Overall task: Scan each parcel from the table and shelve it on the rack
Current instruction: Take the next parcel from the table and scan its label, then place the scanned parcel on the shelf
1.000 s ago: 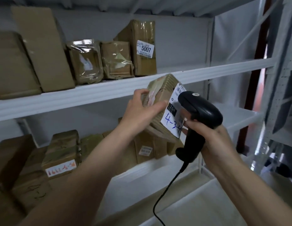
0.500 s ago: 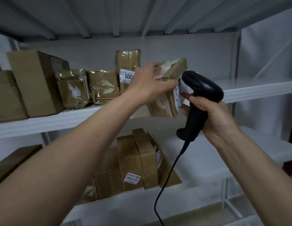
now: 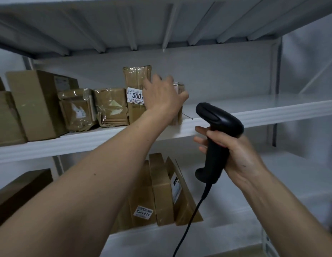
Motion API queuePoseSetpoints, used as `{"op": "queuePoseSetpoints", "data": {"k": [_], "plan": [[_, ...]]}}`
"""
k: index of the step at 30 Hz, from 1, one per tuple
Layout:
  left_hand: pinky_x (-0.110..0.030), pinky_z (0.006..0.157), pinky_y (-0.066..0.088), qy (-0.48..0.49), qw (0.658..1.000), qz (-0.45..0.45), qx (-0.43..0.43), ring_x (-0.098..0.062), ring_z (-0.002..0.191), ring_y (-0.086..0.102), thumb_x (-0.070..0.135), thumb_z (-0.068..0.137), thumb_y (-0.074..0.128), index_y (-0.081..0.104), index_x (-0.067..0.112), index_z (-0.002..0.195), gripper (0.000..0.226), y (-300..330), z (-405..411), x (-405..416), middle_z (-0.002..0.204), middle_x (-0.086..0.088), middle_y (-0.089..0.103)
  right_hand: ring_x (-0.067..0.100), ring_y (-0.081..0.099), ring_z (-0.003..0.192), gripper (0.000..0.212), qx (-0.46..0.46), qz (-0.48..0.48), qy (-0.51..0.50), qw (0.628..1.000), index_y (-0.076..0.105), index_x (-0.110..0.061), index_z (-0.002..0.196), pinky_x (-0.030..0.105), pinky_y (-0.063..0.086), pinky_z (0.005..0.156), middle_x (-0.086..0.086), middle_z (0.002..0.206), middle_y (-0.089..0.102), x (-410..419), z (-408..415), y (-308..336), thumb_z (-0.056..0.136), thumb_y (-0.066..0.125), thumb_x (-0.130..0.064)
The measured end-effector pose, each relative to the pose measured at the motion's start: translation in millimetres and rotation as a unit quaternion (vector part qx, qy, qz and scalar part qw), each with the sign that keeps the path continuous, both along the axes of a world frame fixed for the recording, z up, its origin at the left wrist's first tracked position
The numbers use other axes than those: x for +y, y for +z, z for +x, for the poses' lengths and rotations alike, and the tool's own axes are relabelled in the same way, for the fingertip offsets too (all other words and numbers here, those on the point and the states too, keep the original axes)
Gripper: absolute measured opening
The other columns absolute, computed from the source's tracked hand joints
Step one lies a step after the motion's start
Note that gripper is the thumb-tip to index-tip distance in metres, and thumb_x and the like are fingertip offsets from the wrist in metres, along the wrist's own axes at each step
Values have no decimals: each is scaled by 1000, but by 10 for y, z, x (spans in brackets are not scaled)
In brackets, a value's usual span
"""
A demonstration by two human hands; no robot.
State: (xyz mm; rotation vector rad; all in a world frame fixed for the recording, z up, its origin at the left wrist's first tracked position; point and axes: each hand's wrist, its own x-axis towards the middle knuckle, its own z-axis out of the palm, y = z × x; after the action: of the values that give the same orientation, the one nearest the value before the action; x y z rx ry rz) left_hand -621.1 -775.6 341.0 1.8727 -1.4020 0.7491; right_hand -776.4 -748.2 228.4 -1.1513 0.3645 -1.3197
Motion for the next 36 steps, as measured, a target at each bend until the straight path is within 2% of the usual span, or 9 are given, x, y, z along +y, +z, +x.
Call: {"op": "queuePoseSetpoints", "data": {"k": [4, 8, 11, 14, 21, 25, 29, 32, 36], "plan": [[-46, 108, 27, 67, 996, 26, -59, -35, 136, 29, 71, 89, 37, 46, 15, 138, 74, -7, 31, -46, 145, -15, 39, 31, 69, 101, 30, 11, -6, 8, 1000, 63, -18, 112, 39, 55, 86, 12, 108, 72, -14, -45, -23, 87, 60, -1], [-48, 118, 17, -63, 991, 6, -119, -30, 137, 31, 60, 85, 50, 34, 11, 145, 80, -70, 125, -44, 145, -13, 40, 29, 70, 99, 27, 16, 0, 13, 1000, 64, -17, 109, 37, 55, 84, 13, 108, 72, -50, -45, -44, 88, 58, 0], [-48, 120, 11, -42, 985, 25, -168, -30, 134, 35, 57, 85, 55, 32, 10, 145, 79, -133, 251, -69, 140, -12, 44, 29, 70, 98, 27, 18, 5, 23, 1000, 64, -14, 110, 36, 55, 83, 13, 108, 72, -70, -17, -68, 87, 59, -2], [-47, 122, 4, -20, 984, 34, -173, -30, 136, 36, 58, 87, 56, 32, 11, 144, 78, -119, 309, -123, 142, -11, 44, 28, 70, 99, 34, 25, 5, 32, 999, 61, -10, 119, 33, 55, 80, 12, 108, 72, -76, 27, -97, 86, 60, -4], [-42, 123, 5, -22, 983, 40, -175, -29, 136, 37, 57, 87, 59, 33, 12, 145, 77, -92, 353, -227, 142, -11, 45, 29, 70, 98, 29, 31, 19, 34, 999, 61, -4, 116, 31, 59, 80, 13, 109, 72, -61, 68, -148, 87, 59, -3], [-36, 118, 17, -78, 988, -46, -127, -26, 136, 34, 45, 88, 63, 37, 11, 144, 70, -247, 362, -79, 144, -10, 41, 26, 71, 96, 28, 37, 26, 40, 998, 61, -6, 115, 31, 58, 79, 11, 104, 73, -35, 117, -209, 86, 60, -5], [-23, 100, 32, -179, 975, -130, -22, -23, 125, 41, 21, 87, 64, 51, 8, 133, 50, -772, 437, 270, 133, -11, 49, 24, 71, 94, 21, 59, 46, 55, 996, 64, -7, 106, 31, 56, 80, 11, 101, 74, 24, 322, -355, 86, 61, -7], [-16, 92, 30, -183, 976, -109, 54, -20, 116, 45, 16, 86, 61, 57, 11, 125, 39, -1351, 636, 601, 122, -7, 54, 23, 71, 88, 27, 86, 69, 81, 991, 66, -8, 103, 35, 55, 80, 13, 99, 74, 134, 558, -549, 76, 66, -11], [-26, 92, 41, -122, 983, -43, 129, -20, 107, 55, 17, 86, 65, 65, 13, 113, 27, -2084, 1052, 1113, 111, -4, 62, 24, 70, 83, 38, 115, 115, 111, 980, 66, -4, 108, 41, 57, 78, 16, 97, 73, 375, 916, -949, 71, 70, -9]]}}
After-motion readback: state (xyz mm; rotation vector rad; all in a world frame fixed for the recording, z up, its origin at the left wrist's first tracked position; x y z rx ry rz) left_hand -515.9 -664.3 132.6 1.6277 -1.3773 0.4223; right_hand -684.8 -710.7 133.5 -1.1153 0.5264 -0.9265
